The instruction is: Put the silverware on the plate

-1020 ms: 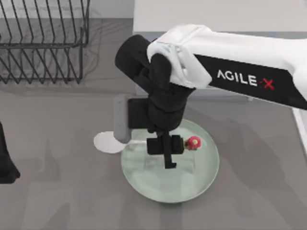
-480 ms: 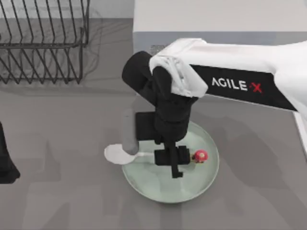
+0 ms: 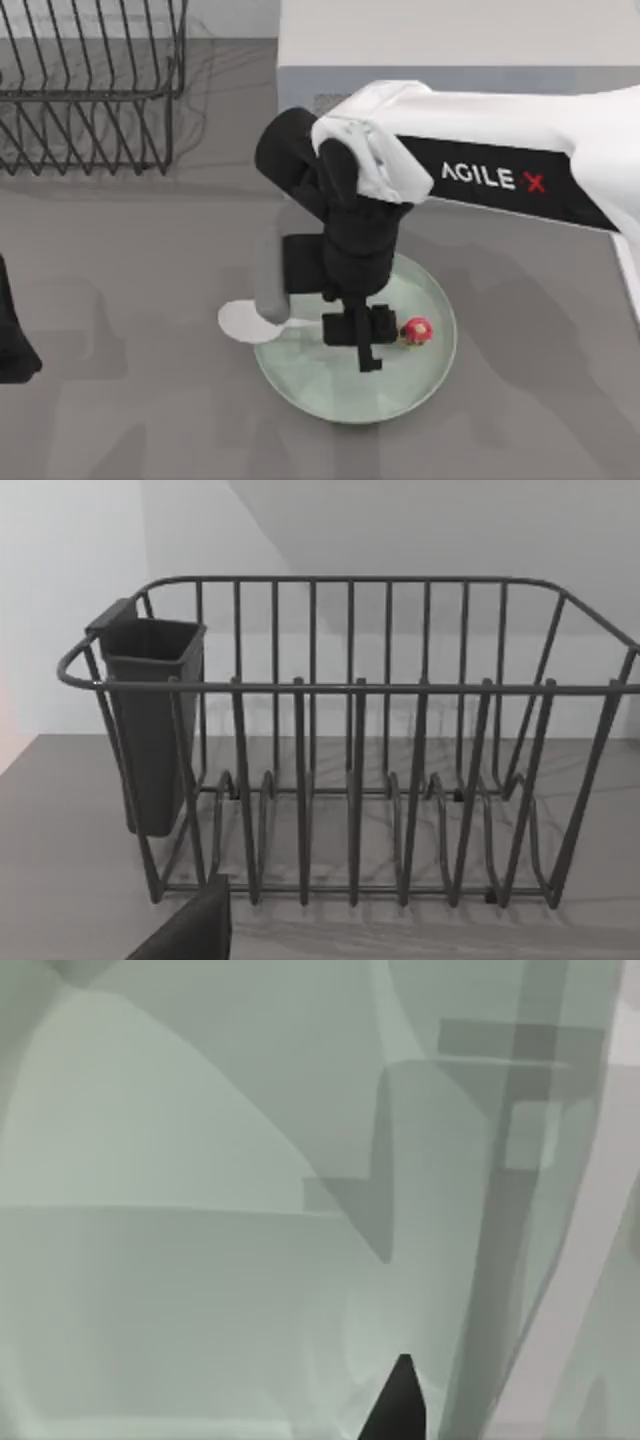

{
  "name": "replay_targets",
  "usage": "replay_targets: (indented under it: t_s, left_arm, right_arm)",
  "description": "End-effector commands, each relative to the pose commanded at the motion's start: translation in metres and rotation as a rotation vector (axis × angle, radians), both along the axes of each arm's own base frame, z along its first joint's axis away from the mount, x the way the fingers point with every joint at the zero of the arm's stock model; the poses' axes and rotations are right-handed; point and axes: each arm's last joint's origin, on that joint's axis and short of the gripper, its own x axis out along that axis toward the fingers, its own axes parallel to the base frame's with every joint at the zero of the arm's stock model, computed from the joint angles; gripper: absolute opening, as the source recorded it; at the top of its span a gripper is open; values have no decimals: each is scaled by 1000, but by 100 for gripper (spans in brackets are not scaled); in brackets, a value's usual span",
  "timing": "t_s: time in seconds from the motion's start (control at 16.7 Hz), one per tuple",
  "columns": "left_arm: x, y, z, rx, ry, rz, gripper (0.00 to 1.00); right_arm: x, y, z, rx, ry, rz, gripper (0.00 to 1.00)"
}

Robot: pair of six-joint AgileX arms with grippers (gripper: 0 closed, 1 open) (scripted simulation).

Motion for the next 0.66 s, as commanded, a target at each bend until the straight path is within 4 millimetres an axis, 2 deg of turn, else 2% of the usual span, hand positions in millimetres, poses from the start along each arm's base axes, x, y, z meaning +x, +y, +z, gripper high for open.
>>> replay_targets:
  t_s: [0.3,0.66]
  left_arm:
    - [0,0,0,0,0,0,100]
    - [0,0,0,0,0,0,100]
  right_arm:
    - [0,0,0,0,0,0,98]
    - [0,0,0,0,0,0,100]
